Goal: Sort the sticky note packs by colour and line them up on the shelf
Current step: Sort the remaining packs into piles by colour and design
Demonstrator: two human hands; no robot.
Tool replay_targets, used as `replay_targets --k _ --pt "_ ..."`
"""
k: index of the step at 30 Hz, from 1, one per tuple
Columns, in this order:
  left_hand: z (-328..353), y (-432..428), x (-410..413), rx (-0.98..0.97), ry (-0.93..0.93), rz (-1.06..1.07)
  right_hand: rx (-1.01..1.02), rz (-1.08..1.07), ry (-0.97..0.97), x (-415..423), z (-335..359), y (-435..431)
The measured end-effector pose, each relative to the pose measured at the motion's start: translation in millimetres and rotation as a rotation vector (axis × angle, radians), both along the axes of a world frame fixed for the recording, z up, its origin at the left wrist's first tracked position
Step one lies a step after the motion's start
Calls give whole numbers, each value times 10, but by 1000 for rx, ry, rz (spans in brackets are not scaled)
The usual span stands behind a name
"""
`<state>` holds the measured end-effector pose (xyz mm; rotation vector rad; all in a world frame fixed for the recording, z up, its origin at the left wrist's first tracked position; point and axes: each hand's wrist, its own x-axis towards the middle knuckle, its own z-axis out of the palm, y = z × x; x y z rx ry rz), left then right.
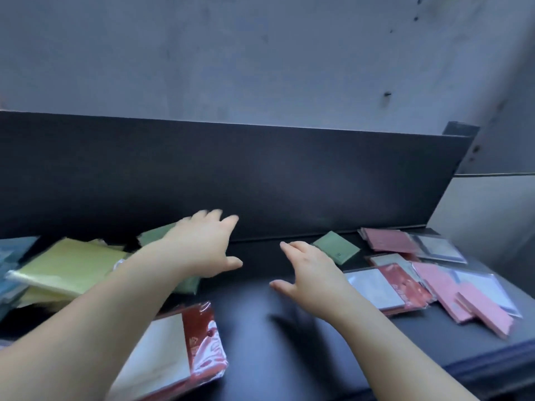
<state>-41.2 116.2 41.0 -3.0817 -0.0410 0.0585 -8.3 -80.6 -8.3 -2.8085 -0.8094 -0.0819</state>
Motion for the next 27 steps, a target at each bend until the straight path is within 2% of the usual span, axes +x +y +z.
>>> replay_targets --k 6,10,15,19,27 --pt "-78 -521 149 -21 73 -218 -32 -134 -105 36 30 -441" --pt "-84 -836 372 -80 136 -273 -35 -204 -148 137 75 -801" --pt "-168 -1304 727 -31 126 -293 -59 -253 -160 356 64 -1353" --pt "-292 -1694 1064 -41 174 -235 -112 -242 -142 678 80 -1819" --pt "-571 -2023 1548 -131 246 85 -163 -96 -66 1404 117 -2360"
